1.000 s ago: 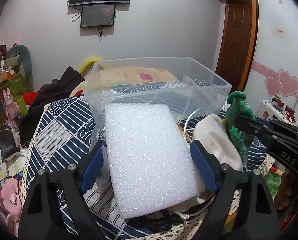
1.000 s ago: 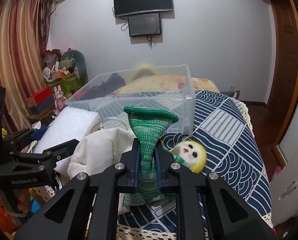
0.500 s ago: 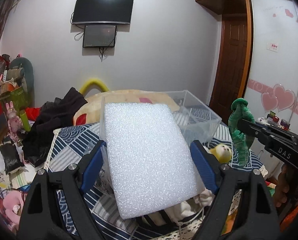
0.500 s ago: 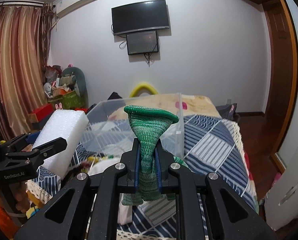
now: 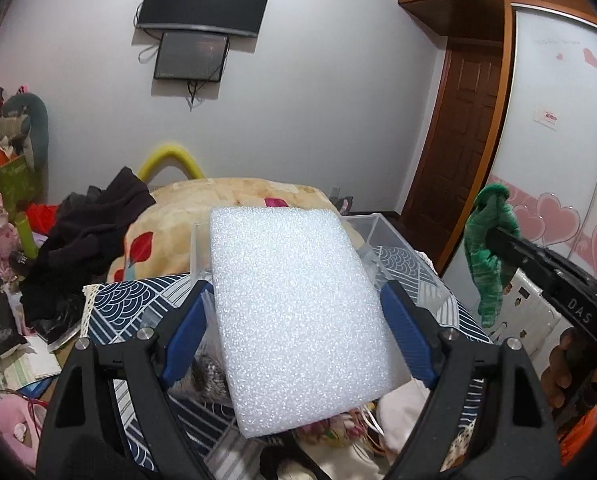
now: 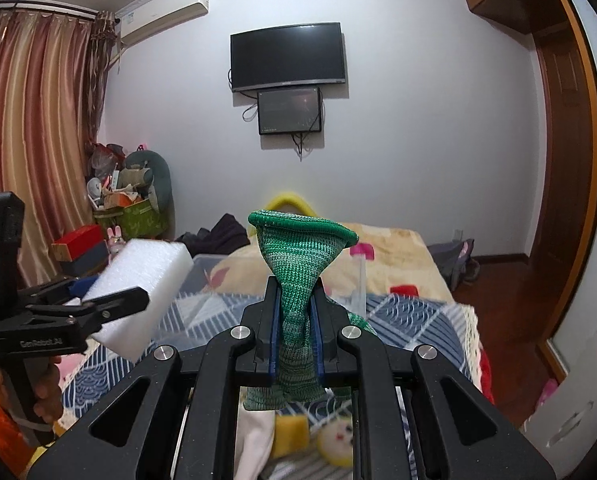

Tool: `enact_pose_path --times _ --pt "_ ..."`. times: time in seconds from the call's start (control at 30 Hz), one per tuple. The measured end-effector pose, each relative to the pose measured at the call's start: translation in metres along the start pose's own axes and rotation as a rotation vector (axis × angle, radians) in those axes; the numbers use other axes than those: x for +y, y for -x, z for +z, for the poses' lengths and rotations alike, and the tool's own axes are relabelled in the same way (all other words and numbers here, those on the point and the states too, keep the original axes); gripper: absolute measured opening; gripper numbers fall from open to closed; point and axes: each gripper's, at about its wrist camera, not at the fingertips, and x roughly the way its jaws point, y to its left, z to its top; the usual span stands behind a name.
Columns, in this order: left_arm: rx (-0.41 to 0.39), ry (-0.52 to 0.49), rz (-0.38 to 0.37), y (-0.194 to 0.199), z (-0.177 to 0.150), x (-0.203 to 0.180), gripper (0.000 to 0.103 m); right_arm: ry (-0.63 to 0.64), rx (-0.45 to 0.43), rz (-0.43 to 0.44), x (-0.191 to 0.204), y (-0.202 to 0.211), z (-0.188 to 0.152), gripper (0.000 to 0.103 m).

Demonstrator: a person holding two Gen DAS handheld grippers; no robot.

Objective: Organize soft objects
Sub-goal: 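Drop the green sock into the clear box with the right tool while the left carries foam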

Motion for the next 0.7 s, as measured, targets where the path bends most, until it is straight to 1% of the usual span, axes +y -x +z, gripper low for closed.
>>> enact_pose_path --times 0.1,0.13,0.17,0.2,0.23,0.3,0.4,0.57,0.7 --pt "0.041 0.015 -0.008 -0.017 0.007 0.007 0.085 0.010 0.012 0.007 0.004 -0.011 0.005 0.012" --pt "0.058 0.024 -0.011 -0.022 0.007 0.009 0.083 0.014 0.022 0.005 0.006 -0.017 0.005 0.012" --pt "0.075 0.034 -0.018 -0.027 0.007 0.011 0.077 0.019 0.032 0.005 0.007 -0.021 0.004 0.012" --pt "0.096 0.041 -0.027 -0.032 0.006 0.013 0.069 0.023 0.044 0.007 0.008 -0.026 0.003 0.012" --pt "0.113 0.046 -0.029 -0.037 0.005 0.014 0.067 0.025 0.057 0.004 0.008 -0.031 0.002 0.012" --pt "0.153 0.052 -0.040 -0.046 0.004 0.016 0.067 0.028 0.086 0.009 0.008 -0.042 0.000 0.012" --pt "0.181 0.079 -0.048 -0.057 -0.001 0.019 0.067 0.032 0.134 0.014 0.009 -0.058 -0.004 0.012" --pt "0.179 0.087 -0.036 -0.065 0.000 0.022 0.067 0.058 0.198 0.010 0.013 -0.075 -0.009 0.012" --pt "0.187 0.070 -0.008 -0.072 0.004 0.019 0.067 0.052 0.239 0.019 0.010 -0.087 -0.001 0.012"
